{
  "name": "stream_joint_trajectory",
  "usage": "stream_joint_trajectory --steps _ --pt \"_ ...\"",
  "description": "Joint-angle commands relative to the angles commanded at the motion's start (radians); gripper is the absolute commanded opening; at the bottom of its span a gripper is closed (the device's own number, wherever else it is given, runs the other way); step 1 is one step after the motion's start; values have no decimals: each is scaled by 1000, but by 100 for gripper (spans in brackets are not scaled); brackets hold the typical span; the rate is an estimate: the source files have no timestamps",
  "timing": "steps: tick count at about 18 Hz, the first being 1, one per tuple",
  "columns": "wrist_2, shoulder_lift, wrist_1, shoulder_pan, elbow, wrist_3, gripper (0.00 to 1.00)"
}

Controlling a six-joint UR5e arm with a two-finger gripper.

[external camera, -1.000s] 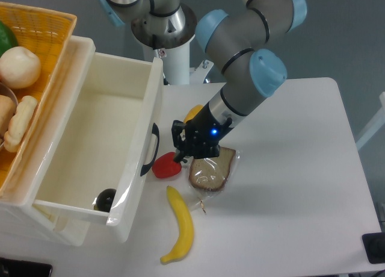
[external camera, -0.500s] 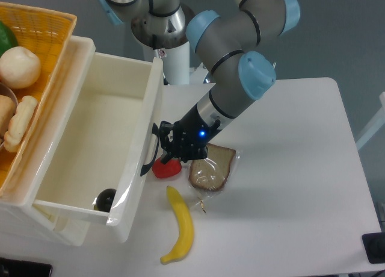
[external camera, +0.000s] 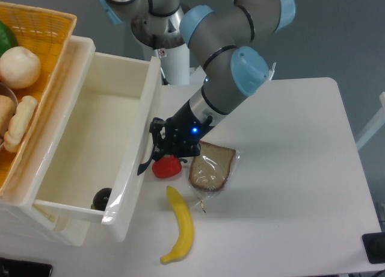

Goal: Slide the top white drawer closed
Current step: 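Push the drawer front with the gripper, sliding the drawer into the cabinet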

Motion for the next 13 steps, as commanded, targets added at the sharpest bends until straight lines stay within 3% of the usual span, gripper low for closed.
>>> stream_joint_trajectory --steps 13 --pt "-5 12 2 -86 -3 -90 3"
